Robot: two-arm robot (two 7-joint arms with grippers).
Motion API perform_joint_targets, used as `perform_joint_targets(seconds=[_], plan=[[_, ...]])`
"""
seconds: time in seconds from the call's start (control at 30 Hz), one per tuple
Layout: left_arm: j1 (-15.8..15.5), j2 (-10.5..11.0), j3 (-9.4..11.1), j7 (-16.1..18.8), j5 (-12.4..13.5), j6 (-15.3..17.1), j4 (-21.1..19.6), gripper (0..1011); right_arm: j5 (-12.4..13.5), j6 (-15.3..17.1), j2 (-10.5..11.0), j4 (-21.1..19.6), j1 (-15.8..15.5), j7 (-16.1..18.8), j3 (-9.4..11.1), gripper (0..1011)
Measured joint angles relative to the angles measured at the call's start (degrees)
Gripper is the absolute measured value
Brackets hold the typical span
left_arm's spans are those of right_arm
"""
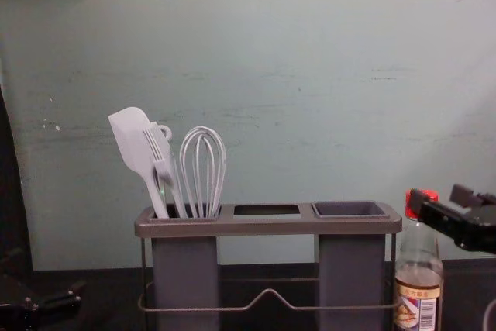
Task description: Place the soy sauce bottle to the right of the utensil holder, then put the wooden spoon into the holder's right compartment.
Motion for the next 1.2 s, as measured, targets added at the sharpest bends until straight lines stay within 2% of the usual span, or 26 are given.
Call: perform_joint_targets(seconds=[0.3,0.37,0.57,0.8,1.0,1.2], plan=[[0.0,0.0,0.0,0.0,0.0,0.0,0.0,1000,-2.88,0.46,1.38,-7.12,-3.3,-2.99,1.44,985],[0.0,0.0,0.0,0.0,0.0,0.0,0.0,1000,-3.37,1.04,1.76,-9.28,-4.46,-3.45,1.83,1002],[0.0,0.0,-0.01,0.0,0.0,0.0,0.0,1000,-4.61,3.78,2.86,-15.26,-8.61,-4.88,2.69,1002],[0.0,0.0,-0.01,0.0,0.0,0.0,0.0,1000,-7.05,7.26,4.39,-20.51,-13.88,-5.86,2.25,1002],[0.0,0.0,0.0,0.0,0.0,0.0,0.0,1000,-10.53,9.96,5.35,-21.29,-16.2,-6.44,0.66,1002],[0.0,0.0,-0.01,0.0,0.0,0.0,0.0,1000,-11.66,11.82,4.83,-19.58,-16.89,-6.51,-0.68,1002]])
